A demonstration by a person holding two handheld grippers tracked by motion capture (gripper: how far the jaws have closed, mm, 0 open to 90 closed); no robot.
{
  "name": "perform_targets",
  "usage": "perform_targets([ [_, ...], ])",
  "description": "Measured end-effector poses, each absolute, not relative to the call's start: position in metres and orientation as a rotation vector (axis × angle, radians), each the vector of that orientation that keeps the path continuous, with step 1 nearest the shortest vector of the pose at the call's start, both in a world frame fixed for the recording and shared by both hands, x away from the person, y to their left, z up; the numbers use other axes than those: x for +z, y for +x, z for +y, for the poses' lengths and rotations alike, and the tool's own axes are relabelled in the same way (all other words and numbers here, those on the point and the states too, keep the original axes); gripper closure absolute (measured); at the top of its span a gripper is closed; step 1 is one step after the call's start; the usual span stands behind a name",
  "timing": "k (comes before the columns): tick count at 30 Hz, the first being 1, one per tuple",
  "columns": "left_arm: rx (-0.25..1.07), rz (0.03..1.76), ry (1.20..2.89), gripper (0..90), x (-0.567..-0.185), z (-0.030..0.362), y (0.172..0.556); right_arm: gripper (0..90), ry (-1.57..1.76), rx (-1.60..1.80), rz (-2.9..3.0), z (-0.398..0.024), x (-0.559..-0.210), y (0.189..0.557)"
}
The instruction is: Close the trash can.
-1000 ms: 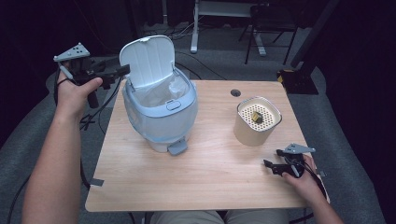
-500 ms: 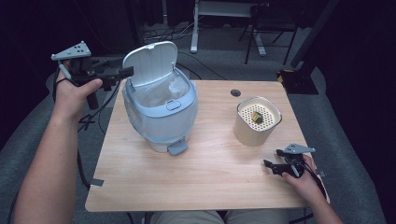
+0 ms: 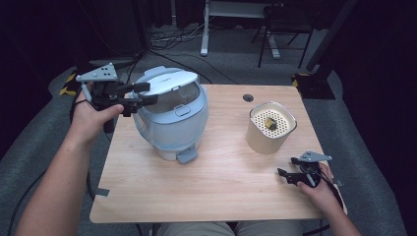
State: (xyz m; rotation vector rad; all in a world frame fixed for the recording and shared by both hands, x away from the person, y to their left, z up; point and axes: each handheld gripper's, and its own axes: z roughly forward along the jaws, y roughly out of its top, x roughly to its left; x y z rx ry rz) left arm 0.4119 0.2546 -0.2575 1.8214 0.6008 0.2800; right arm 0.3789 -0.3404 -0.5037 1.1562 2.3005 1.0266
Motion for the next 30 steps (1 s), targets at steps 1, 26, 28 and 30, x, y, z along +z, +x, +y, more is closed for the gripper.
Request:
perform_targets([
  [1,0.253,0.606,1.82,42.7,-0.262,0.251,0.411,22.0,1.156,1.027,2.301,-0.34,-0.504,0.379],
  [26,0.279,0.675,1.848,54.4,-0.286,0.221,0.434,22.0,1.156,1.027,2.3,-0.34,-0.504,0.379],
  [28,0.338,0.669,1.86,55.5,-0.287,0.219,0.433,22.0,1.157,1.027,2.3,-0.34,-0.504,0.379],
  [30,0.399,0.655,1.873,55.5,-0.288,0.217,0.432,22.0,1.156,1.025,2.3,-0.34,-0.504,0.379],
])
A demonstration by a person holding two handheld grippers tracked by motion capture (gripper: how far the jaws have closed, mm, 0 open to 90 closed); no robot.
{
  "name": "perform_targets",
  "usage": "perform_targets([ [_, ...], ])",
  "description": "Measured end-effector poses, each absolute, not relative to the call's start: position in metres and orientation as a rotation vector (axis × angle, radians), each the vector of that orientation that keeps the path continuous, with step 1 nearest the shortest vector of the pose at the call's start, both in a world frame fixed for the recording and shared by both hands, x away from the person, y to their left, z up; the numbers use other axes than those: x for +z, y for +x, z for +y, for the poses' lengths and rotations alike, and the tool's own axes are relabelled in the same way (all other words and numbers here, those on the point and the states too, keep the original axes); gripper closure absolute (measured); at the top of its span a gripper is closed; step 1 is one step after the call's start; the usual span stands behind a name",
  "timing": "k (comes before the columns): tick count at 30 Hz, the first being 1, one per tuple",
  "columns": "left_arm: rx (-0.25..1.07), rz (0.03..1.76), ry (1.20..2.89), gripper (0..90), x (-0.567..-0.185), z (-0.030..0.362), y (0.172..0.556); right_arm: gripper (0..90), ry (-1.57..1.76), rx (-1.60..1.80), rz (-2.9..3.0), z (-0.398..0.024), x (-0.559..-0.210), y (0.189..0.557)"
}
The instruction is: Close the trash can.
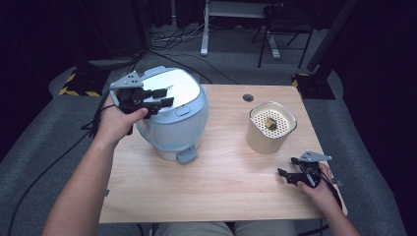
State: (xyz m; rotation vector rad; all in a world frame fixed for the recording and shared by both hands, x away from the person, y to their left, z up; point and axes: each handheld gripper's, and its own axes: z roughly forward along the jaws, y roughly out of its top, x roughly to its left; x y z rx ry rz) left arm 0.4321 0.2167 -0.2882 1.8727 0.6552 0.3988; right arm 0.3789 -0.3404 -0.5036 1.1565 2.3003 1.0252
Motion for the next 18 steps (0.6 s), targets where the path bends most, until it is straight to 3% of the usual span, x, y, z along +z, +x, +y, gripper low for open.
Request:
perform_targets([
  [15,0.497,0.683,1.924,58.6,-0.287,0.2075,0.4284,22.0,1.152,1.027,2.304,-0.3402,-0.5037,0.3789],
  [18,0.488,0.689,1.928,41.8,-0.2864,0.2091,0.4294,22.0,1.152,1.028,2.305,-0.3401,-0.5036,0.3789],
])
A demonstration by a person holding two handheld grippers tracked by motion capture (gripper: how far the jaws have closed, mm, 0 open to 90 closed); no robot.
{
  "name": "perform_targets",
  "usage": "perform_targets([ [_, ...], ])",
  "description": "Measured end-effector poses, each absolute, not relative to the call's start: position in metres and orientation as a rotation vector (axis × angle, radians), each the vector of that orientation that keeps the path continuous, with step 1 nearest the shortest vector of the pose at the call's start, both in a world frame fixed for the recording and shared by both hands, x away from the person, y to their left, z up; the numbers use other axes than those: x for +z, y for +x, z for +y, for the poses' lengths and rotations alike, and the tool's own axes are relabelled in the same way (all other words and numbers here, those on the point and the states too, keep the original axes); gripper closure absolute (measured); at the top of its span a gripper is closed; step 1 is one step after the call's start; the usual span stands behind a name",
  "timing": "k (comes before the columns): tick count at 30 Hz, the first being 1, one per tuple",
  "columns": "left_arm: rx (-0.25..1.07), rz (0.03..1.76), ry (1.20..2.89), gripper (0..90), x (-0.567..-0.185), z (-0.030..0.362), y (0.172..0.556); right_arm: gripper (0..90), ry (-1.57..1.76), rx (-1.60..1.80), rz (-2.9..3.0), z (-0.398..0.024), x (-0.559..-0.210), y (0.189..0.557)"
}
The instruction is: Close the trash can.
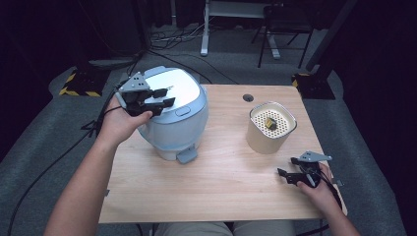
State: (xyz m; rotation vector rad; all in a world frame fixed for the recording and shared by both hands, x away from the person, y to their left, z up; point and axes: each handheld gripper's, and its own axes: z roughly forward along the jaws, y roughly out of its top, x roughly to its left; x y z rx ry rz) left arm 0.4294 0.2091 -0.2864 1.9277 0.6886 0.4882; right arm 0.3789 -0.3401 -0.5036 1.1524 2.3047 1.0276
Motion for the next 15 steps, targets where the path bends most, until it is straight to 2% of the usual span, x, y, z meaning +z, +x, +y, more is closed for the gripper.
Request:
perform_targets([
  [1,0.472,0.716,1.924,36.8,-0.285,0.212,0.427,22.0,1.153,1.029,2.305,-0.34,-0.504,0.379],
  [2,0.472,0.716,1.924,36.3,-0.285,0.212,0.427,22.0,1.153,1.029,2.305,-0.34,-0.504,0.379],
  [6,0.448,0.684,1.88,35.7,-0.279,0.216,0.414,22.0,1.153,1.029,2.305,-0.34,-0.504,0.379],
  [15,0.453,0.61,1.884,35.2,-0.276,0.214,0.359,22.0,1.148,1.028,2.31,-0.339,-0.504,0.38],
])
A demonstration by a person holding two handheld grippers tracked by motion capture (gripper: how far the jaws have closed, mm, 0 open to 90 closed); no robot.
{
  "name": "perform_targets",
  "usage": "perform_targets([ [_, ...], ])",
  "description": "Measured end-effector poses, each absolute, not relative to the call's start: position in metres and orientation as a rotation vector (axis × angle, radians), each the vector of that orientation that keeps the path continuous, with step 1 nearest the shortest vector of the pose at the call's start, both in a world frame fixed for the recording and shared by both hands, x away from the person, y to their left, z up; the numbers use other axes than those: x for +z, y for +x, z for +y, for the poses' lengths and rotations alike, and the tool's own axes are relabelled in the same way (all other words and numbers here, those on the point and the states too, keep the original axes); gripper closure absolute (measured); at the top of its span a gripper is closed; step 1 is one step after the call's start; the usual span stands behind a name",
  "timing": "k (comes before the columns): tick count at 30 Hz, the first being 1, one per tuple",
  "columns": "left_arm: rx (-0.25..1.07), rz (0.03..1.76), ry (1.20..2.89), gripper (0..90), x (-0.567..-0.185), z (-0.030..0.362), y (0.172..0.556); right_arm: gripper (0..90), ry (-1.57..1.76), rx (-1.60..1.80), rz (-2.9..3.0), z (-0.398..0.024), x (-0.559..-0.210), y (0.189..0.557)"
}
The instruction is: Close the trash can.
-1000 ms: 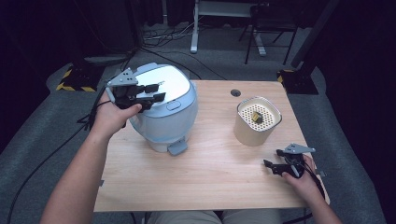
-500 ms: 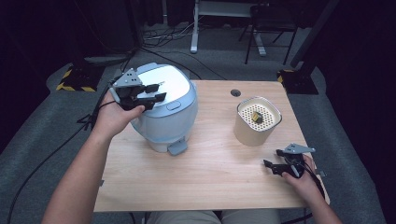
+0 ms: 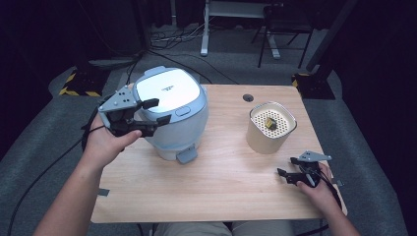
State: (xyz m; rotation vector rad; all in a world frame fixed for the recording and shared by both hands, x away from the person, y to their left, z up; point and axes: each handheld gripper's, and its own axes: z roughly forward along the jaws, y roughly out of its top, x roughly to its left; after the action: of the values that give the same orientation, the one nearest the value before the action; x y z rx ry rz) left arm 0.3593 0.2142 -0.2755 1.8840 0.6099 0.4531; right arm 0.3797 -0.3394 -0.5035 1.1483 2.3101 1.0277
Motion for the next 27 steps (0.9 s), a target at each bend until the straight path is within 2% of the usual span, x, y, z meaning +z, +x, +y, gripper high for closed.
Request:
perform_targets([
  [6,0.429,0.575,1.901,34.4,-0.286,0.21,0.341,22.0,1.145,1.027,2.31,-0.339,-0.504,0.38],
  [12,0.414,0.578,1.91,33.3,-0.314,0.209,0.329,22.0,1.147,1.028,2.31,-0.338,-0.504,0.381],
  [27,0.399,0.653,1.941,30.2,-0.377,0.221,0.325,22.0,1.144,1.027,2.312,-0.338,-0.503,0.381],
])
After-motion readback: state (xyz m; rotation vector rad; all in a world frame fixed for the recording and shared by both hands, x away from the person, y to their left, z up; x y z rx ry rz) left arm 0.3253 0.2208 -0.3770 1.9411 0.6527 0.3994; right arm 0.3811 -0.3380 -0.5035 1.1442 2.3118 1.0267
